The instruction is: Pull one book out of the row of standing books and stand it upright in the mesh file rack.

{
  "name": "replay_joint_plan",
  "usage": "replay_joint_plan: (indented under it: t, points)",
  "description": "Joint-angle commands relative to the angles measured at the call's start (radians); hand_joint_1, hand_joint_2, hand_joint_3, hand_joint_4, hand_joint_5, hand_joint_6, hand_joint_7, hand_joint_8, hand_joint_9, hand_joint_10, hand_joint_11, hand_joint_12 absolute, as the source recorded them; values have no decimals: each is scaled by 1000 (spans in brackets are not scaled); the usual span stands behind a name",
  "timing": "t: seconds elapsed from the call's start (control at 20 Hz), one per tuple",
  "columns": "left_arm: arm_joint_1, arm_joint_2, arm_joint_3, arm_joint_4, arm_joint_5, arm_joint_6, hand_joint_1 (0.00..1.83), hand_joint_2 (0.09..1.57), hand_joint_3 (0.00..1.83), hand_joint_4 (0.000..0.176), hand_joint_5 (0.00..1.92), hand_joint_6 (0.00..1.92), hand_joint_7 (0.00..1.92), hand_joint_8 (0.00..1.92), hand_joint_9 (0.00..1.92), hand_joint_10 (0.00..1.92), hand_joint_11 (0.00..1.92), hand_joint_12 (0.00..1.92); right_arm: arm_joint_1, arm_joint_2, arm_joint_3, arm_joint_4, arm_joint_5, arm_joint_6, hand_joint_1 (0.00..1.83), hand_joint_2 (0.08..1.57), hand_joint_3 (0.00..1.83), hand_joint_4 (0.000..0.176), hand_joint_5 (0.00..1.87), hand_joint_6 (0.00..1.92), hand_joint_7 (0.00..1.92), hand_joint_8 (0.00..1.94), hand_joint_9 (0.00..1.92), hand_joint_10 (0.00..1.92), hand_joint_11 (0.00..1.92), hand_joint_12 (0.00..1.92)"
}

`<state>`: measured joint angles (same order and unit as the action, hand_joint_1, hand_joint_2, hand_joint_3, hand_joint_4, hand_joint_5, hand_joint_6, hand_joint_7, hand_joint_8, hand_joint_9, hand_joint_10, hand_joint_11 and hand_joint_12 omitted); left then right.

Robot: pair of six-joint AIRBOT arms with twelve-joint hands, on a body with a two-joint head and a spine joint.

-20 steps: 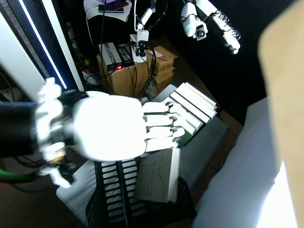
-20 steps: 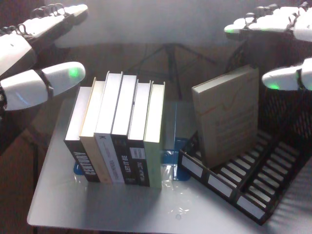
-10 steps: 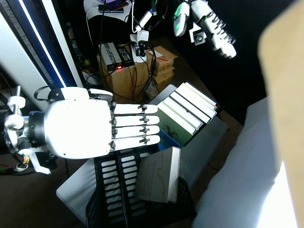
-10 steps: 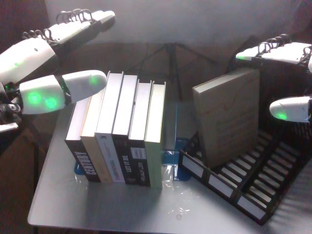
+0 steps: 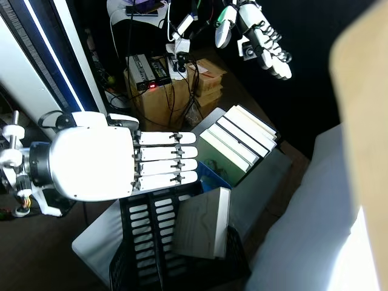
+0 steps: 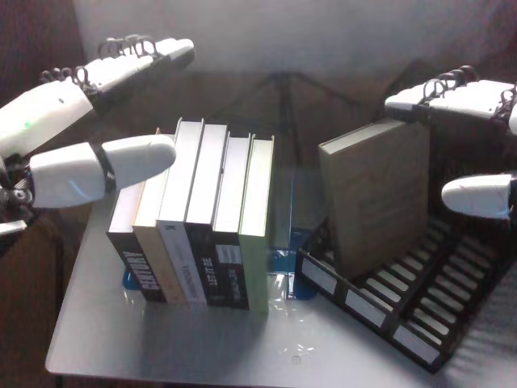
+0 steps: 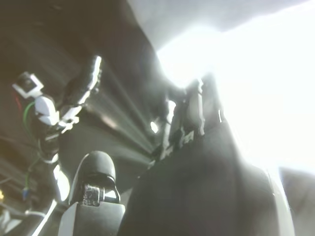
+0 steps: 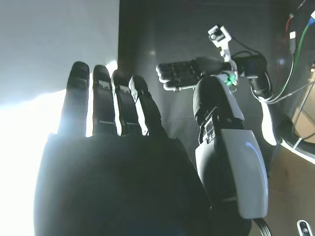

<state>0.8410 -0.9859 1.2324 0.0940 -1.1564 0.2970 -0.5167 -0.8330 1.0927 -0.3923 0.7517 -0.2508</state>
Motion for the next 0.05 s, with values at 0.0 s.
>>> replay_joint_plan:
  t: [0.0]
  points:
    - [-2, 12, -1, -47, -142, -3, 0, 1313, 0, 57, 0, 0, 0, 0, 0, 0, 3, 1, 0, 19, -4, 54, 118, -11, 168, 1351, 0, 0, 0, 0, 0, 0, 0, 0, 0, 0]
